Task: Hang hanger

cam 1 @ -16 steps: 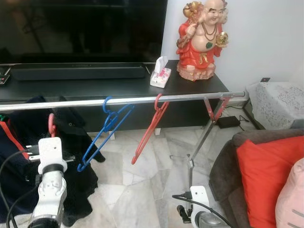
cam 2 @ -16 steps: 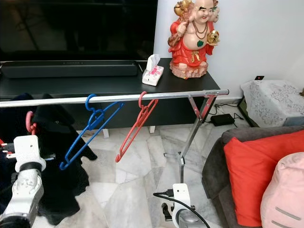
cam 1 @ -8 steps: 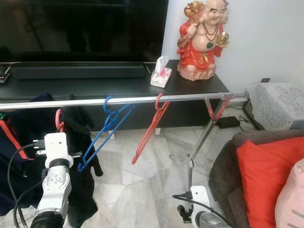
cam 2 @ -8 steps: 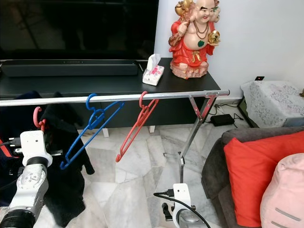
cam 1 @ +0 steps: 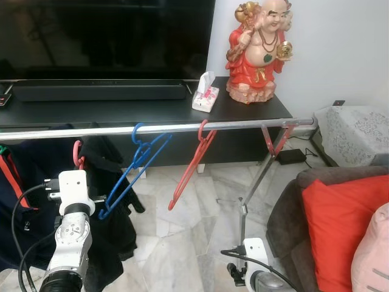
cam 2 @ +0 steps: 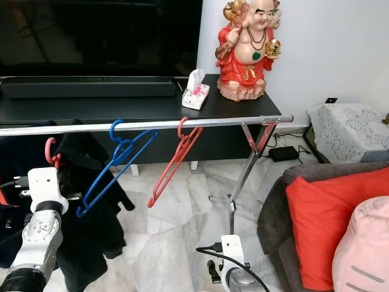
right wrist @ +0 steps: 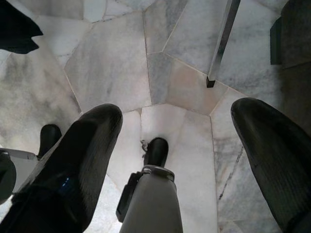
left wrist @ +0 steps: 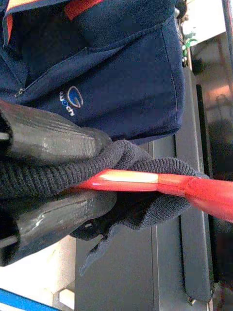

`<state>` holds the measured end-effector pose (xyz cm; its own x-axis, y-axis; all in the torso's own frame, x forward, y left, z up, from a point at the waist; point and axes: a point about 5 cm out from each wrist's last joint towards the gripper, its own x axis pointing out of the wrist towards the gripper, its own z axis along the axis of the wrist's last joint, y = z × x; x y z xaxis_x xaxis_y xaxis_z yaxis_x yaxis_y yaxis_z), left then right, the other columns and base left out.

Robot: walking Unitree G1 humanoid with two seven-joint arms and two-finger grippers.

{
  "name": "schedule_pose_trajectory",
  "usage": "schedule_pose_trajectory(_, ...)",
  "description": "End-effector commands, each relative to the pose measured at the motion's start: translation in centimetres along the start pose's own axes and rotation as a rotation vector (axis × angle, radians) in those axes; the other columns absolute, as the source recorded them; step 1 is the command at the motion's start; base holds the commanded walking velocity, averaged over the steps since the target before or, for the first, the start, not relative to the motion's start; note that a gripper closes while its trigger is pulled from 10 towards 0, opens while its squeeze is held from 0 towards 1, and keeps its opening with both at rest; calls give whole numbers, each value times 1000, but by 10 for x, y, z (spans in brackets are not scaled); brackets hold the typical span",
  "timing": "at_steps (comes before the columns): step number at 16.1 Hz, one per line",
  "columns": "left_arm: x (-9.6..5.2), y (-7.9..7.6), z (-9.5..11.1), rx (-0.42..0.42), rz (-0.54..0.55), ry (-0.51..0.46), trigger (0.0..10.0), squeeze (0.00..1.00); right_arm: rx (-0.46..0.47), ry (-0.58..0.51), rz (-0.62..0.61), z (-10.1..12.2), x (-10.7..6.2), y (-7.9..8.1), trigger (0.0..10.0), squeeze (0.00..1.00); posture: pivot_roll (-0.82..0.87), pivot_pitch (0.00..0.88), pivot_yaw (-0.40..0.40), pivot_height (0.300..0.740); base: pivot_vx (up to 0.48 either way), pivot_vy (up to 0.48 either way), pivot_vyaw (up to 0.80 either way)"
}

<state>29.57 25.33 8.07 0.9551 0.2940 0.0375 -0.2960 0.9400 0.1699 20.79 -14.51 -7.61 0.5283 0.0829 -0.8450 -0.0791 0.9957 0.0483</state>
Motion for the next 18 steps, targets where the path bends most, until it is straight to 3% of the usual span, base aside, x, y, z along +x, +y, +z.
schedule_pose_trajectory(1, 4, -2, 15, -29, -1, -65, 10000, 0, -5, 3, -7, 0, 0, -3, 10000, 0, 71, 0, -99, 740, 0, 0, 0)
schedule_pose_trajectory(18, 4, -7, 20, -59, -8, -84, 10000, 0, 2, -3, -4, 1, 0, -3, 10000, 0, 72, 0, -100, 740, 0, 0, 0)
